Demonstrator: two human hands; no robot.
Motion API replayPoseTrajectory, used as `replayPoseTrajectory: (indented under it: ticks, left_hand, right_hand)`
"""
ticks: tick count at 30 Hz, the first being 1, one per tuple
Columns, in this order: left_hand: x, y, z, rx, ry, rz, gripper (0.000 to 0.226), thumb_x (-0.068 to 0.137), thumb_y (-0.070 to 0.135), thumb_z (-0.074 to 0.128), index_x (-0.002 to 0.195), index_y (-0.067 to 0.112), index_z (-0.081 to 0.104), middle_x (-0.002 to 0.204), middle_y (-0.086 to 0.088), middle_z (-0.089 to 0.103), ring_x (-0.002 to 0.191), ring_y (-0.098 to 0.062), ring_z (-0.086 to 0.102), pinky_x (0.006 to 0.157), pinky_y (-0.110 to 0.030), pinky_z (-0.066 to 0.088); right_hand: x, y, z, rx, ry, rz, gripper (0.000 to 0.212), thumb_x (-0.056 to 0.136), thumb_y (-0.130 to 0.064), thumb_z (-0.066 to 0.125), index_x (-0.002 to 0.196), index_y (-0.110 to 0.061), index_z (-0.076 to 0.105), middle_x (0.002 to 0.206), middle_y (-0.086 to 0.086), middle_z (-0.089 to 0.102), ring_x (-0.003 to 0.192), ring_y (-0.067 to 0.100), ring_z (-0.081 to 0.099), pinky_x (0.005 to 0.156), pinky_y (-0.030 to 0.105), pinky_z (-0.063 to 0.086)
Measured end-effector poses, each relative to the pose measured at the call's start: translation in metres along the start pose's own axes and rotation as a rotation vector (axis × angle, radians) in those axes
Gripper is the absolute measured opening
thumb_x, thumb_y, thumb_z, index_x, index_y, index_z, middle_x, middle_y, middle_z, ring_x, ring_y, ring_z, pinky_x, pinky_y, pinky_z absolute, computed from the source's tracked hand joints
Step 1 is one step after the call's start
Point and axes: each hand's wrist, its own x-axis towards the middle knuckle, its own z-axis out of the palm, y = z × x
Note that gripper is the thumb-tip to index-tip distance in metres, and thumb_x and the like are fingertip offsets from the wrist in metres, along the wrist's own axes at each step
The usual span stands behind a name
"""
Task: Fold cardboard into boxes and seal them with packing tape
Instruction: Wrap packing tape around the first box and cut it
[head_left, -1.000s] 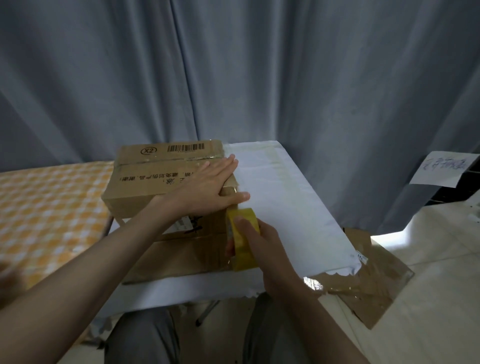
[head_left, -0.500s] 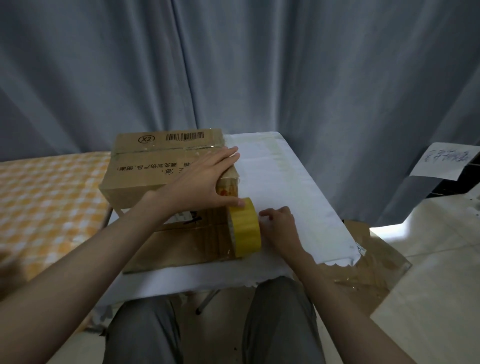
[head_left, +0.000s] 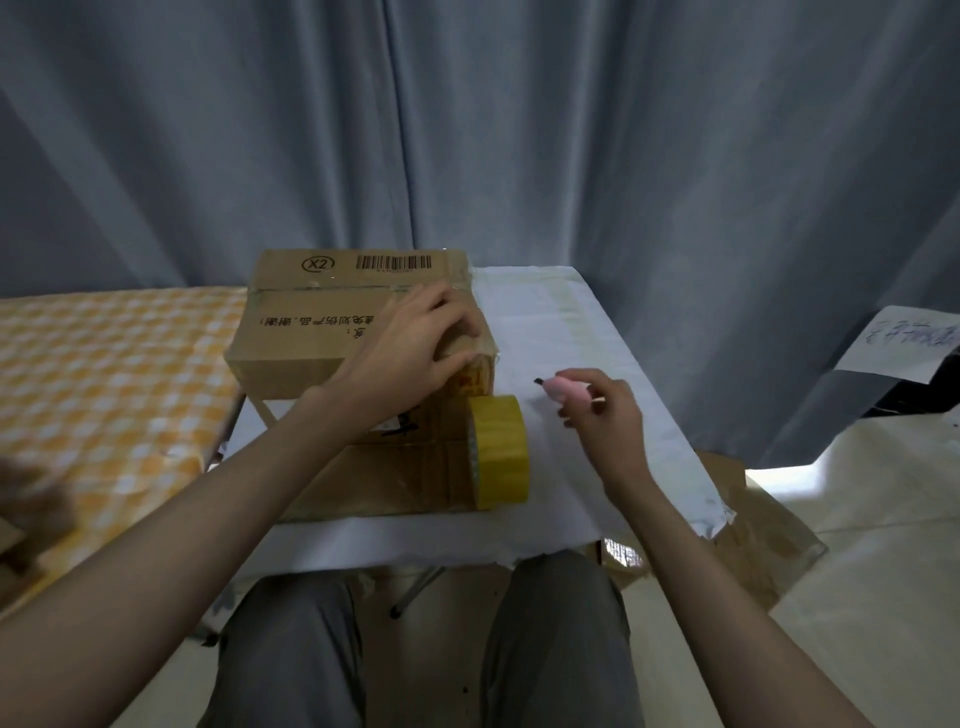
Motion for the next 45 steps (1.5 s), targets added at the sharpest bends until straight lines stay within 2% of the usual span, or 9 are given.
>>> replayPoseTrajectory:
  ticks: [3, 6, 10, 17, 21, 25, 27, 35, 45]
  left_hand:
    - [-0.005, 0.007, -0.002, 0.032, 0.045, -0.065, 0.018, 0.088, 0.029, 0.069, 0.103, 0.019, 0.064, 0.11, 0.004, 0.056, 0.106, -0.015, 0.049, 0.096, -0.034, 0.038]
    - [-0.015, 0.014, -0.003, 0.039, 0.093, -0.147, 0.009, 0.09, 0.023, 0.068, 0.091, 0.018, 0.061, 0.094, 0.005, 0.056, 0.093, -0.016, 0.051, 0.091, -0.036, 0.04]
    - [-0.05, 0.034, 0.014, -0.14, 0.244, -0.37, 0.026, 0.089, 0.036, 0.064, 0.074, 0.017, 0.057, 0.07, 0.005, 0.055, 0.069, -0.015, 0.052, 0.076, -0.032, 0.045]
    - [-0.072, 0.062, 0.059, -0.614, -0.067, -0.907, 0.043, 0.078, 0.069, 0.064, 0.076, 0.026, 0.066, 0.064, 0.016, 0.063, 0.06, 0.007, 0.058, 0.052, -0.012, 0.04]
    - [-0.07, 0.065, 0.06, -0.929, -0.032, -0.932, 0.062, 0.081, 0.057, 0.069, 0.087, -0.005, 0.068, 0.067, -0.005, 0.055, 0.055, -0.001, 0.052, 0.05, -0.012, 0.037]
    - [-0.073, 0.068, 0.053, -1.05, -0.007, -0.928, 0.059, 0.084, 0.05, 0.07, 0.099, -0.007, 0.068, 0.095, -0.026, 0.066, 0.08, -0.024, 0.066, 0.067, -0.024, 0.046]
    - [-0.075, 0.069, 0.05, -1.08, -0.016, -0.933, 0.055, 0.084, 0.049, 0.071, 0.098, -0.004, 0.071, 0.101, -0.023, 0.068, 0.088, -0.028, 0.069, 0.066, -0.019, 0.048]
    - [-0.072, 0.071, 0.043, -1.108, -0.012, -0.953, 0.034, 0.084, 0.047, 0.072, 0.086, 0.014, 0.079, 0.084, -0.001, 0.076, 0.073, -0.002, 0.069, 0.054, -0.007, 0.047]
    - [-0.069, 0.072, 0.039, -1.04, -0.013, -0.97, 0.039, 0.082, 0.051, 0.072, 0.075, 0.014, 0.077, 0.065, 0.0, 0.064, 0.056, -0.002, 0.057, 0.057, -0.017, 0.045]
  right_hand:
    - [0.001, -0.023, -0.008, 0.096, -0.004, -0.076, 0.011, 0.09, -0.025, 0.074, 0.1, -0.021, 0.076, 0.108, 0.008, 0.066, 0.084, 0.016, 0.067, 0.071, 0.038, 0.061]
    - [-0.002, -0.042, -0.008, 0.107, -0.043, -0.187, 0.012, 0.09, -0.018, 0.074, 0.101, -0.022, 0.075, 0.105, 0.0, 0.068, 0.092, 0.015, 0.067, 0.073, 0.032, 0.059]
    - [-0.011, -0.05, -0.008, 0.027, -0.027, -0.367, 0.015, 0.091, -0.014, 0.072, 0.102, -0.024, 0.072, 0.102, -0.008, 0.07, 0.097, 0.012, 0.066, 0.076, 0.021, 0.054]
    - [-0.012, -0.053, -0.008, -0.186, -0.116, -0.555, 0.015, 0.088, -0.009, 0.076, 0.103, -0.011, 0.075, 0.1, 0.0, 0.071, 0.092, 0.012, 0.066, 0.08, 0.026, 0.057]
    - [-0.009, -0.055, -0.007, -0.25, -0.168, -0.59, 0.015, 0.087, -0.008, 0.077, 0.102, -0.009, 0.076, 0.099, 0.002, 0.072, 0.091, 0.014, 0.067, 0.079, 0.033, 0.058]
    - [-0.009, -0.06, -0.007, -0.245, -0.212, -0.638, 0.014, 0.087, -0.008, 0.077, 0.101, -0.01, 0.076, 0.098, 0.001, 0.071, 0.091, 0.01, 0.066, 0.081, 0.027, 0.058]
    - [-0.008, -0.062, -0.007, -0.231, -0.232, -0.645, 0.014, 0.088, -0.008, 0.076, 0.102, -0.011, 0.076, 0.099, -0.001, 0.071, 0.092, 0.009, 0.066, 0.081, 0.023, 0.056]
    - [-0.002, -0.069, -0.005, -0.262, -0.288, -0.641, 0.018, 0.088, -0.006, 0.075, 0.103, -0.015, 0.077, 0.098, -0.002, 0.068, 0.088, 0.008, 0.065, 0.077, 0.022, 0.056]
    - [0.0, -0.082, -0.007, -0.403, -0.338, -0.599, 0.013, 0.089, -0.011, 0.073, 0.101, -0.013, 0.078, 0.094, 0.0, 0.065, 0.08, 0.005, 0.06, 0.075, 0.017, 0.052]
